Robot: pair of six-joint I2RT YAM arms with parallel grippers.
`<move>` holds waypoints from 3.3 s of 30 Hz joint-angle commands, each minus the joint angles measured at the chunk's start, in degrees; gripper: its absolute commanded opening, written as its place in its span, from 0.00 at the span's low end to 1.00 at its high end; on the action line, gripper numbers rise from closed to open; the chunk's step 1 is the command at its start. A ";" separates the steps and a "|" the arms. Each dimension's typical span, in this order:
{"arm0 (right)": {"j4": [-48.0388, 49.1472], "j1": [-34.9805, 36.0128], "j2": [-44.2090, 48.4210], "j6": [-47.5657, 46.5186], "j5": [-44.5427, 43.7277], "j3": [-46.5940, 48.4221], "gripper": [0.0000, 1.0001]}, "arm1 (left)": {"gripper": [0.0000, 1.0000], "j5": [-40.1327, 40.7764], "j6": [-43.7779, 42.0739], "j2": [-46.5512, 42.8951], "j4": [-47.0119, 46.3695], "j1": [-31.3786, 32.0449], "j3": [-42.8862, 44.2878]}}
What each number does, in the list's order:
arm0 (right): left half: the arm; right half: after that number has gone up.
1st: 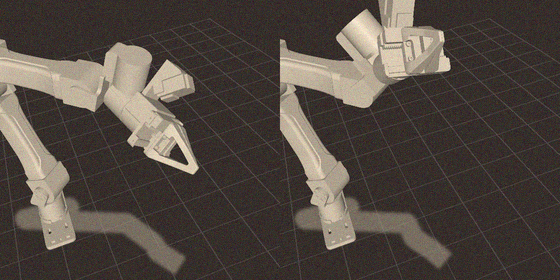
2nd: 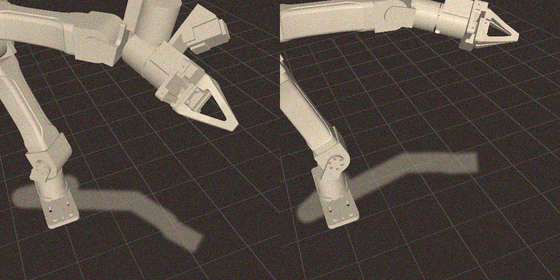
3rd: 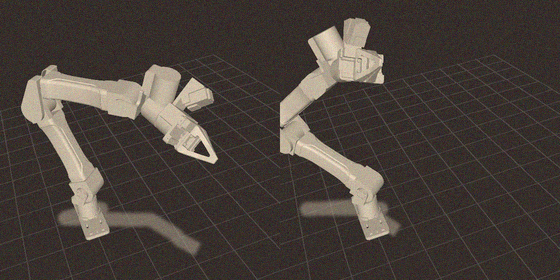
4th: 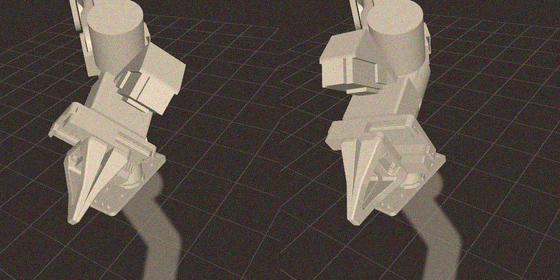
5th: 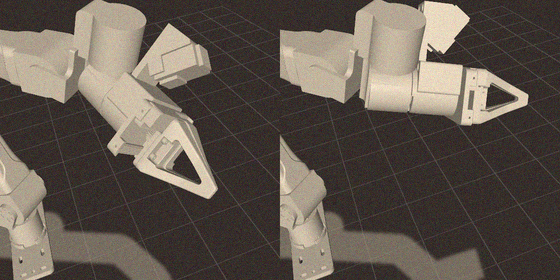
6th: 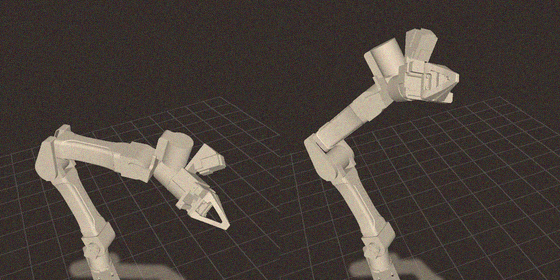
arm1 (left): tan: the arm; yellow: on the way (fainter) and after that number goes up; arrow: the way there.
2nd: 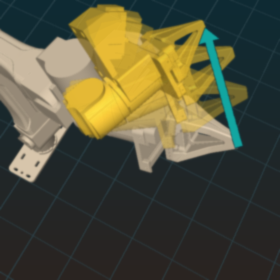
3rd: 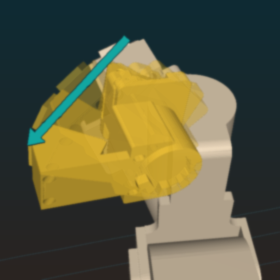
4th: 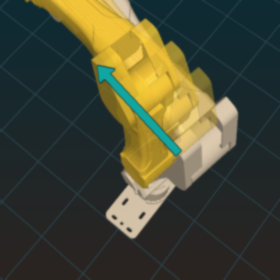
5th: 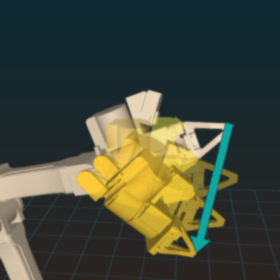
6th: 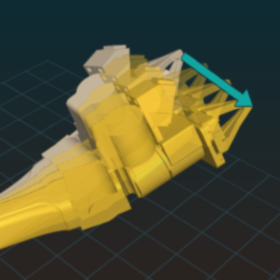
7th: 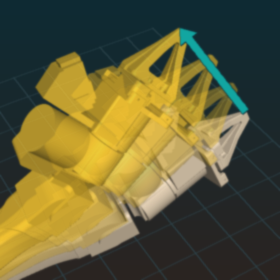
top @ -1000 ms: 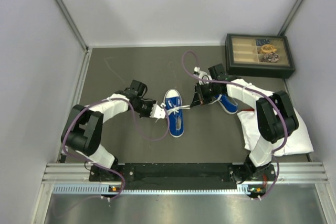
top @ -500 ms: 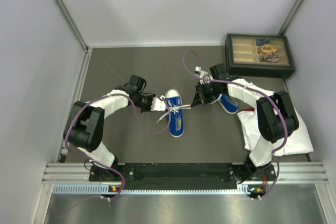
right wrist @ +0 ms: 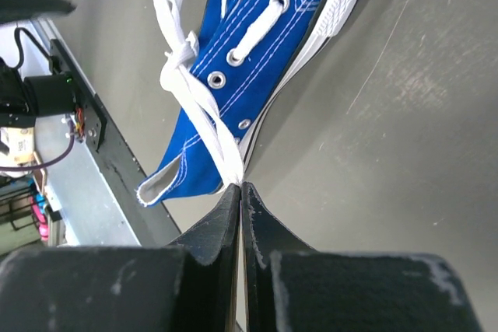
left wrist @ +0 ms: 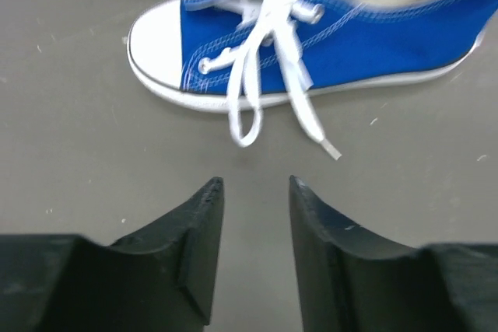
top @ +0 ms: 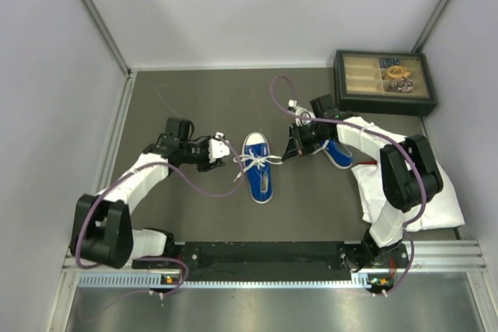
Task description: Tie the shoes
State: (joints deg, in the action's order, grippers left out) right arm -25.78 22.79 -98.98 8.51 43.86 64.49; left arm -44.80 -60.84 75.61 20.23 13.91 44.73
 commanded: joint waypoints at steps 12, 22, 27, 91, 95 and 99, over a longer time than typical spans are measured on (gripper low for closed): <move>-1.82 1.12 2.13 -2.10 2.02 0.20 0.06 | 0.45 0.23 15.31 6.29 -15.04 11.66 -0.09; -2.79 1.12 0.89 -2.62 1.85 1.52 0.06 | 0.46 2.17 16.54 12.01 -18.29 12.37 2.73; -2.79 1.12 0.63 -2.36 1.94 2.04 0.07 | 0.44 1.55 16.01 13.94 -18.30 12.81 3.96; -13.15 2.96 -3.06 -30.90 3.17 20.23 0.62 | 0.00 -2.84 -7.79 6.48 5.43 9.91 2.55; -14.12 4.98 -3.85 -41.80 2.81 20.24 0.61 | 0.00 -3.28 -9.82 6.04 6.93 9.29 2.20; -14.56 6.57 -4.90 -50.16 3.08 20.15 0.57 | 0.00 -4.07 -12.10 5.60 8.60 8.50 2.12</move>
State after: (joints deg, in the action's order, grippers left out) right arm -39.09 27.73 -102.54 -28.80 45.36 82.94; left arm -45.95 -69.04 83.46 26.11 23.29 47.51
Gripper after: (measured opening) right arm 0.581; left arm 0.009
